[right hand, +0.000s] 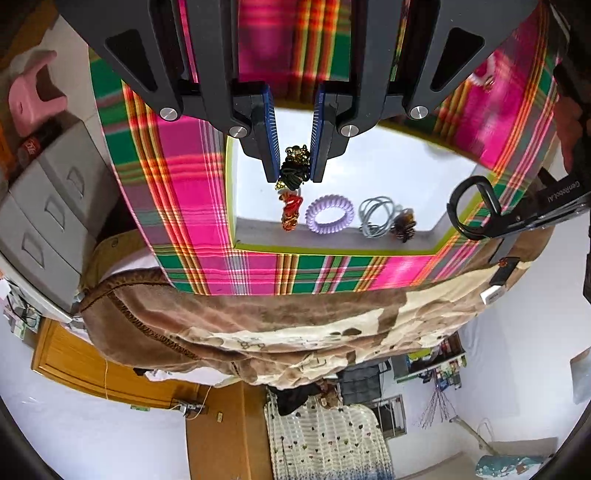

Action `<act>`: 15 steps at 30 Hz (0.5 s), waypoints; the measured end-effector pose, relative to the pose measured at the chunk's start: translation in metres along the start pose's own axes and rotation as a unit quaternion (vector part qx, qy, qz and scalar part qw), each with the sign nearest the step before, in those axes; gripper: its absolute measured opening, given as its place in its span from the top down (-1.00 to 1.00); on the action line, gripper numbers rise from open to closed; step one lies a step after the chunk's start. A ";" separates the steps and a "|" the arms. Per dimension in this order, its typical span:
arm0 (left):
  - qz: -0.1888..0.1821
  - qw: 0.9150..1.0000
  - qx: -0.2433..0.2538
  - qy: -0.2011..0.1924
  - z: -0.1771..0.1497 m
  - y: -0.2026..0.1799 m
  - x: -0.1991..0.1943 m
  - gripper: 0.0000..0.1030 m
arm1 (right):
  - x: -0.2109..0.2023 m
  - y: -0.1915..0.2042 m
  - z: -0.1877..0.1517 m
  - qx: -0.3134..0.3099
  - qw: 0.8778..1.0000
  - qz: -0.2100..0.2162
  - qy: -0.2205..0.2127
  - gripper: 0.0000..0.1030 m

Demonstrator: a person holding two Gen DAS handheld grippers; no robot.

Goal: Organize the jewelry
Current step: 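Carry the black band and gold charm over the yellow box with both tools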

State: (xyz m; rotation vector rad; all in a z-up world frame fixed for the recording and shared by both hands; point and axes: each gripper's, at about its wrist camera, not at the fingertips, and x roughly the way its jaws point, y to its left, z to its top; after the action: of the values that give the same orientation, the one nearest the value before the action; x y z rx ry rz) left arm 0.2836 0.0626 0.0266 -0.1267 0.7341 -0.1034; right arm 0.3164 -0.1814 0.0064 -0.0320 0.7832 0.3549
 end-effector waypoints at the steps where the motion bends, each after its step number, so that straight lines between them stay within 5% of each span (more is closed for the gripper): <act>1: 0.003 1.000 0.001 0.002 0.002 0.002 0.005 0.88 | 0.006 -0.001 0.003 -0.002 1.000 -0.001 0.005 0.67; 15: 0.040 0.998 0.028 0.044 0.015 0.013 0.078 0.91 | 0.069 -0.010 0.031 -0.017 0.999 -0.009 0.050 0.67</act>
State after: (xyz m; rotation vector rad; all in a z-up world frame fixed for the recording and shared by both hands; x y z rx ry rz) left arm 0.3518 0.0661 -0.0153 -0.0395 0.8224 -0.0541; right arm 0.3857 -0.1647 -0.0201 -0.0888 0.8752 0.3504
